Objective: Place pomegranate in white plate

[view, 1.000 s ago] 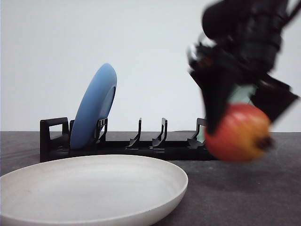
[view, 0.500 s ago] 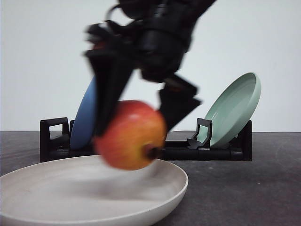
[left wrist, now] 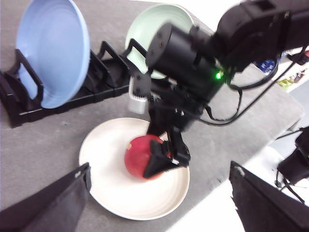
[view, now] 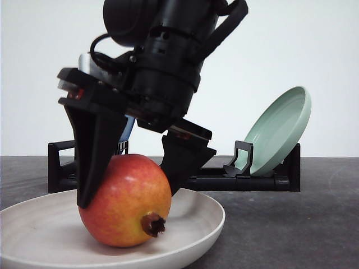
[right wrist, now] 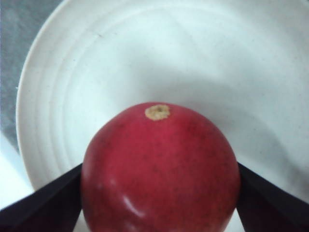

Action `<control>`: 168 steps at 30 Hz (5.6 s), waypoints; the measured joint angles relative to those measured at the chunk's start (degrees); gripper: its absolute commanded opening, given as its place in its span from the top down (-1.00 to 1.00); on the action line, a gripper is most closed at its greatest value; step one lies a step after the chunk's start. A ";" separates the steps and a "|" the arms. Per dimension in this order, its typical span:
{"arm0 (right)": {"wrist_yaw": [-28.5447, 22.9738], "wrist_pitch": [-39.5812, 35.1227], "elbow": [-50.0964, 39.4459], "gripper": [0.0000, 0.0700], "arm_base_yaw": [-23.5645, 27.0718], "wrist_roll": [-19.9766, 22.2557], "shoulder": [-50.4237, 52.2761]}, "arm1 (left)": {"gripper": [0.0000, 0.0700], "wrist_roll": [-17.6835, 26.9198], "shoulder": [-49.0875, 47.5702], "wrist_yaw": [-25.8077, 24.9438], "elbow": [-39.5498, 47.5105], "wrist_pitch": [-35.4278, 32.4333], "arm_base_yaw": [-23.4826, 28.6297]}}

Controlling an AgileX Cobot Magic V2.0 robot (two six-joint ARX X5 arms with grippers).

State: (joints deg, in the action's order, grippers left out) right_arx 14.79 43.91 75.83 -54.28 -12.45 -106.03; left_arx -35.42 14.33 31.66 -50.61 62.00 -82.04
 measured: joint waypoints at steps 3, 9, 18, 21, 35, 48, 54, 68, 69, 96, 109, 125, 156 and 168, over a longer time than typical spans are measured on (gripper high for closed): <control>-0.03 -0.09 0.00 -0.58 -0.12 0.00 0.02 | -0.59 -0.02 0.00 0.47 0.01 -0.01 0.00; 0.17 -0.01 0.00 -1.00 -0.27 0.00 0.02 | -0.59 -0.02 0.00 0.99 0.02 -0.01 0.00; 0.15 1.80 0.00 -1.00 0.71 0.71 2.61 | -0.59 -0.77 0.00 1.01 0.02 -0.01 0.00; 0.14 4.51 0.00 -1.00 1.68 1.65 7.66 | -0.59 -1.24 0.00 1.02 0.01 -0.02 0.00; -8.16 21.85 -2.12 -1.00 3.76 4.13 42.82 | -0.59 -2.97 0.00 1.09 0.01 -0.01 0.00; -15.19 5.18 -23.05 -1.00 3.72 0.26 79.96 | -0.59 4.44 0.00 4.77 0.01 -0.05 0.00; -19.12 -0.44 -28.83 -1.00 3.72 0.15 86.25 | -0.59 10.94 0.00 6.44 0.02 -2.79 0.00; -20.62 0.21 -28.85 1.00 3.72 0.17 86.22 | 1.00 15.96 0.00 8.15 0.02 -6.88 0.00; -20.72 0.10 -28.85 1.00 3.72 0.17 86.22 | 1.00 15.99 0.00 8.15 0.02 -7.06 0.00; -20.79 0.02 -28.85 1.00 3.72 0.17 86.22 | 1.00 16.35 -0.23 8.13 0.02 -7.32 0.00; -20.79 -0.01 -28.85 1.00 3.72 0.17 86.22 | 1.00 24.06 -3.80 5.73 12.26 -19.30 28.81; -20.81 0.00 -28.85 1.00 3.72 0.17 86.22 | 1.00 40.97 -13.88 -28.81 44.48 -45.90 72.63; -20.80 -0.01 -28.85 1.00 3.72 0.17 86.22 | 1.00 40.89 -14.08 -30.57 49.37 -51.43 81.07; -20.79 -0.01 -28.85 1.00 3.72 0.17 86.22 | 1.00 34.37 -14.08 -30.60 49.37 -51.43 81.07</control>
State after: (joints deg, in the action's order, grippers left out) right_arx -6.00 43.90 46.98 -50.57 -12.27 -19.81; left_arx -1.05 0.25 1.06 -1.23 10.57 -0.97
